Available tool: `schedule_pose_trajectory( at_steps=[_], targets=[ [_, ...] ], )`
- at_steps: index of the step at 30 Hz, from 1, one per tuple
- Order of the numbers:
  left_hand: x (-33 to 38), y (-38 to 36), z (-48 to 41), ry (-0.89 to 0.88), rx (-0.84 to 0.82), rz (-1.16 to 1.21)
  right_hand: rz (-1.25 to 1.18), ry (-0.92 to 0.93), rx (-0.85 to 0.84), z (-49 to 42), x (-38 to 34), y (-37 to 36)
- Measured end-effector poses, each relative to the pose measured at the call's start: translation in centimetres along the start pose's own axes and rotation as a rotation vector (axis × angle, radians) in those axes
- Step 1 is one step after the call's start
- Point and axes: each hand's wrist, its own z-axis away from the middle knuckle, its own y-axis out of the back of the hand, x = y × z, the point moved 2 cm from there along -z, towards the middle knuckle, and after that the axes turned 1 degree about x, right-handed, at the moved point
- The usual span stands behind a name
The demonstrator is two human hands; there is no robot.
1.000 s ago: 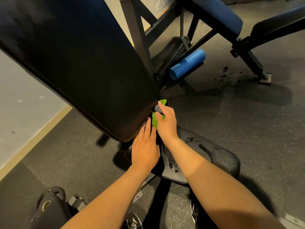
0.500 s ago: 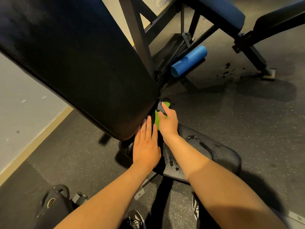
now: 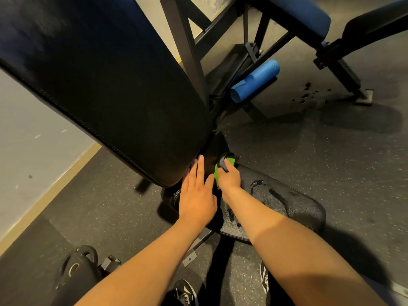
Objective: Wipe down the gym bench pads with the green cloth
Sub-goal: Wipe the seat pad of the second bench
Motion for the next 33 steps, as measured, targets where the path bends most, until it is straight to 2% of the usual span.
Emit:
schedule_pose_trajectory(
  at_steps=[2, 6, 8, 12, 15, 18, 20, 24, 29, 33],
  targets=[
    [0.0, 0.1, 0.0, 0.004, 0.021, 0.028, -0.03, 0.083, -0.015, 0.5, -2.1, 0.0],
    [0.2, 0.2, 0.0, 0.013, 0.035, 0.044, 0.088, 0.393, -0.092, 1.2, -6.3, 0.2],
    [0.1, 0.1, 0.0, 0.014, 0.033, 0.037, 0.14, 0.454, -0.065, 0.8, -7.2, 0.2],
    [-0.1, -0.3, -0.1, 0.014, 0.042, 0.049, 0.11, 0.399, 0.067, -1.2, -6.6, -1.3],
    [0.0, -0.6, -0.2, 0.025, 0.061, 0.069, -0.013, 0.257, 0.137, -2.3, -5.6, -1.8],
    [0.0, -1.0, -0.3, 0.03, 0.082, 0.084, 0.166, 0.073, 0.106, -4.0, -2.8, -0.5],
    [-0.1, -1.2, -0.4, 0.029, 0.092, 0.084, 0.274, 0.017, 0.04, -4.5, -1.1, 0.2],
    [-0.2, -1.4, -0.4, 0.03, 0.117, 0.095, 0.139, -0.069, 0.078, -3.9, -0.3, 0.0],
    [-0.2, -0.6, -0.2, 0.013, 0.081, 0.134, -0.034, -0.002, 0.03, -1.0, -2.2, -0.6],
    [-0.8, 0.6, 0.8, 0.007, 0.107, 0.218, -0.071, 0.276, -0.137, 1.9, -5.8, -0.3]
  ],
)
